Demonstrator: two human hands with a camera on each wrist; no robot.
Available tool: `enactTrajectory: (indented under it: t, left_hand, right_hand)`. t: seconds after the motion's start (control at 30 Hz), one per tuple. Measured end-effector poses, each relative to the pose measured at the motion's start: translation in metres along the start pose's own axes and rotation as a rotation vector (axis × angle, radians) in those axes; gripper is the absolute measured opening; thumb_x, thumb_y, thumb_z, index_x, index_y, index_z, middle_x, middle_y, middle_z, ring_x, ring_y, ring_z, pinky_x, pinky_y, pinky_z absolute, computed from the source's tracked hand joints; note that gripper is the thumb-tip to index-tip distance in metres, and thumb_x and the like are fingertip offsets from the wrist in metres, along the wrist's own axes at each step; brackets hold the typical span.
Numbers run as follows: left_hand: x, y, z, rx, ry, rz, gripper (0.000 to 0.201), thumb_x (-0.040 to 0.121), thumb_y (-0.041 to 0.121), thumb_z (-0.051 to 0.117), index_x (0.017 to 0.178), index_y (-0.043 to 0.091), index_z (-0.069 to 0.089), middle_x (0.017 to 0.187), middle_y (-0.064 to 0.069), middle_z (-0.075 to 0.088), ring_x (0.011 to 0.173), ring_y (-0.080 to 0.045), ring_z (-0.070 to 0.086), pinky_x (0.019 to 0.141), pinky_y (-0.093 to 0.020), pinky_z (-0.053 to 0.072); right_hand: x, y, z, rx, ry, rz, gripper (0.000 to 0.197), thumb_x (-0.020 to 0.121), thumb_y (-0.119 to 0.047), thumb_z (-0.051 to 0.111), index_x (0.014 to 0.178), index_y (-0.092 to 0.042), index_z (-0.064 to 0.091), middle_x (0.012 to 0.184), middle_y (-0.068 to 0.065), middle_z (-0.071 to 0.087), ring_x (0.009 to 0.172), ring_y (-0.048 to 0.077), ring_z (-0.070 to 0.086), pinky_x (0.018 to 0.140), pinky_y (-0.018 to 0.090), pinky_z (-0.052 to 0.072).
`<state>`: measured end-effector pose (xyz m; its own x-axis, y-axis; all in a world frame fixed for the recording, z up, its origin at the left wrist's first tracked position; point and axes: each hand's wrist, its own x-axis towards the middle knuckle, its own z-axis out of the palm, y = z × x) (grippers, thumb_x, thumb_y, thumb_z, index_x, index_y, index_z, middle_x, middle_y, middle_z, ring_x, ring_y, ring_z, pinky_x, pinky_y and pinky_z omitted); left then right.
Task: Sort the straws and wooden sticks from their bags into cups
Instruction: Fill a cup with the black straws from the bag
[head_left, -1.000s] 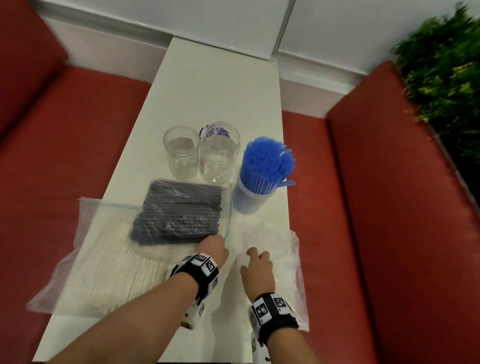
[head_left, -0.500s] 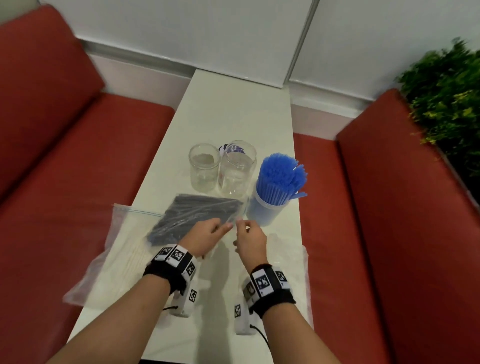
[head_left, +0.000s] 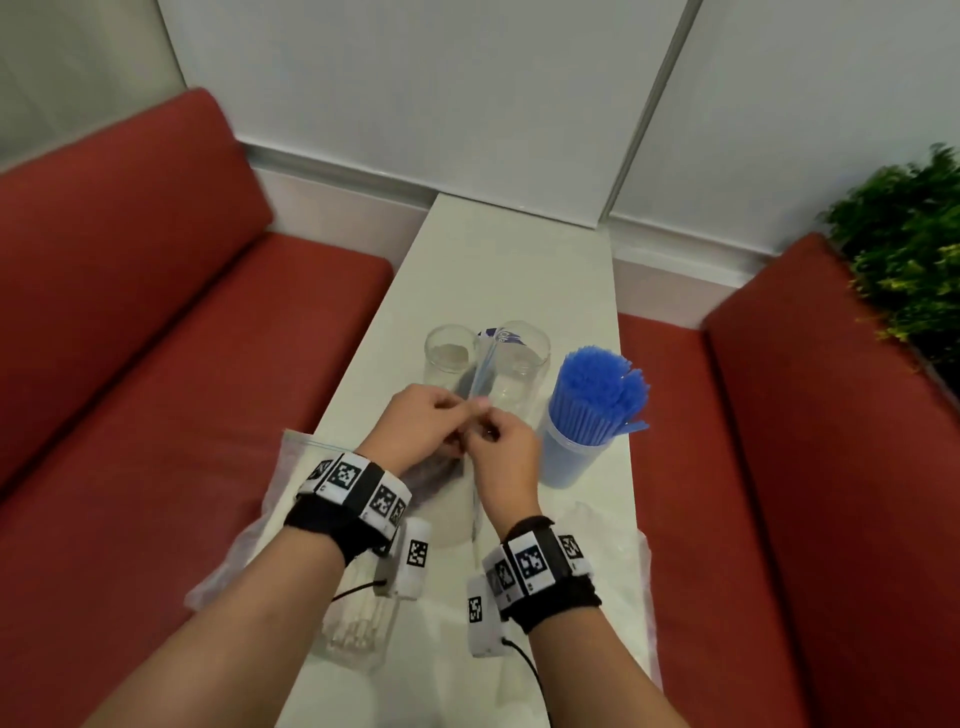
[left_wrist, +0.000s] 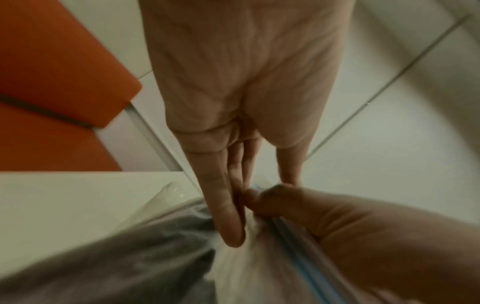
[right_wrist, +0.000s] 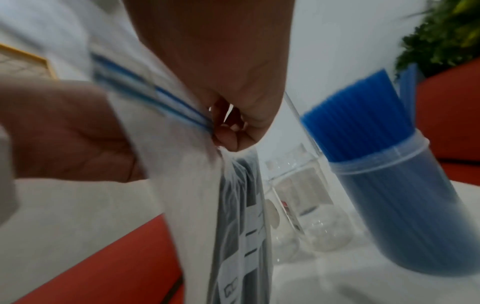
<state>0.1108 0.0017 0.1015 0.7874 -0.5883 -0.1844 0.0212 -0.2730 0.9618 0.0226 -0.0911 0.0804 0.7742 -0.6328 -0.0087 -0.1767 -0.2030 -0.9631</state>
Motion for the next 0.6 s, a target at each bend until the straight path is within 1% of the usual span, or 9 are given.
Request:
enactTrajectory:
  t: [0.03,0.1,0.17,0.27,0.33,0.4,0.43,0.5,0.6]
  left_hand:
    - [0.002,0.005,-0.003,0.091,0.016,0.025,0.027,0.087,0.037,0.07,0.08,0.012,0.077,0.067,-0.004,0.073,0.063,-0.016,0.071,0.059,-0.026,0.058]
    - [0.006,0.01,-0.009,0.168,0.032,0.032,0.021,0.09,0.021,0.062,0.08,0.01,0.077,0.07,-0.01,0.073,0.067,-0.022,0.072,0.064,-0.033,0.061]
    - [0.008,0.011,-0.012,0.067,-0.027,-0.029,0.021,0.091,0.012,0.058,0.084,0.004,0.076,0.077,-0.017,0.072,0.065,-0.023,0.07,0.062,-0.034,0.061]
    - [0.004,0.009,-0.011,-0.161,-0.084,-0.069,0.013,0.091,0.006,0.064,0.087,0.002,0.076,0.081,-0.016,0.073,0.067,-0.019,0.07,0.057,-0.024,0.055]
    - [0.001,0.007,-0.008,-0.244,-0.076,-0.078,0.006,0.086,0.002,0.069,0.086,0.001,0.075,0.084,-0.019,0.073,0.074,-0.025,0.07,0.065,-0.03,0.057]
    - [0.001,0.006,-0.006,-0.268,-0.137,-0.1,0.006,0.083,0.002,0.072,0.088,-0.001,0.074,0.092,-0.026,0.072,0.082,-0.032,0.068,0.078,-0.04,0.055]
    - [0.001,0.006,-0.005,-0.257,-0.176,-0.107,0.008,0.082,0.003,0.074,0.088,-0.001,0.074,0.092,-0.027,0.071,0.083,-0.033,0.067,0.079,-0.041,0.054]
    - [0.001,0.006,-0.006,-0.221,-0.242,-0.112,0.007,0.08,0.004,0.076,0.085,-0.001,0.074,0.088,-0.025,0.069,0.084,-0.036,0.066,0.083,-0.045,0.052]
    - [0.007,0.002,-0.007,-0.209,-0.318,-0.132,0.012,0.08,0.006,0.077,0.086,-0.004,0.073,0.091,-0.031,0.066,0.094,-0.049,0.065,0.093,-0.052,0.049]
  right_hand:
    - [-0.001,-0.003,0.001,-0.017,-0.01,-0.019,0.019,0.094,-0.01,0.067,0.078,-0.019,0.071,0.072,-0.003,0.068,0.06,-0.005,0.056,0.058,0.01,0.044]
    - [-0.002,-0.005,0.0,0.04,-0.033,0.004,0.017,0.095,-0.017,0.067,0.079,-0.018,0.075,0.074,0.002,0.073,0.063,0.0,0.062,0.06,0.016,0.05]
    - [-0.002,-0.007,-0.003,0.137,-0.035,0.076,0.019,0.098,-0.023,0.065,0.085,-0.016,0.076,0.074,0.004,0.074,0.064,0.011,0.066,0.06,0.025,0.056]
    - [-0.001,-0.006,-0.008,0.224,-0.005,0.168,0.015,0.102,-0.021,0.061,0.095,-0.012,0.071,0.078,0.011,0.073,0.067,0.022,0.068,0.063,0.033,0.058]
    - [0.0,-0.007,-0.01,0.243,0.01,0.19,0.013,0.102,-0.022,0.061,0.101,-0.012,0.069,0.085,0.014,0.076,0.07,0.028,0.072,0.063,0.035,0.06]
    - [0.0,-0.011,-0.013,0.206,0.016,0.182,0.022,0.103,-0.029,0.061,0.096,-0.01,0.071,0.085,0.013,0.076,0.074,0.029,0.076,0.063,0.036,0.062]
    - [0.0,-0.014,-0.015,0.175,0.017,0.177,0.027,0.103,-0.031,0.061,0.092,-0.009,0.073,0.084,0.012,0.077,0.074,0.028,0.076,0.065,0.037,0.063]
    - [0.0,-0.017,-0.018,0.151,0.011,0.17,0.031,0.103,-0.028,0.062,0.086,-0.003,0.073,0.082,0.016,0.076,0.074,0.032,0.076,0.068,0.044,0.065]
    - [0.001,-0.022,-0.021,0.147,0.007,0.177,0.031,0.104,-0.018,0.06,0.088,0.007,0.07,0.085,0.023,0.074,0.075,0.037,0.076,0.07,0.049,0.065]
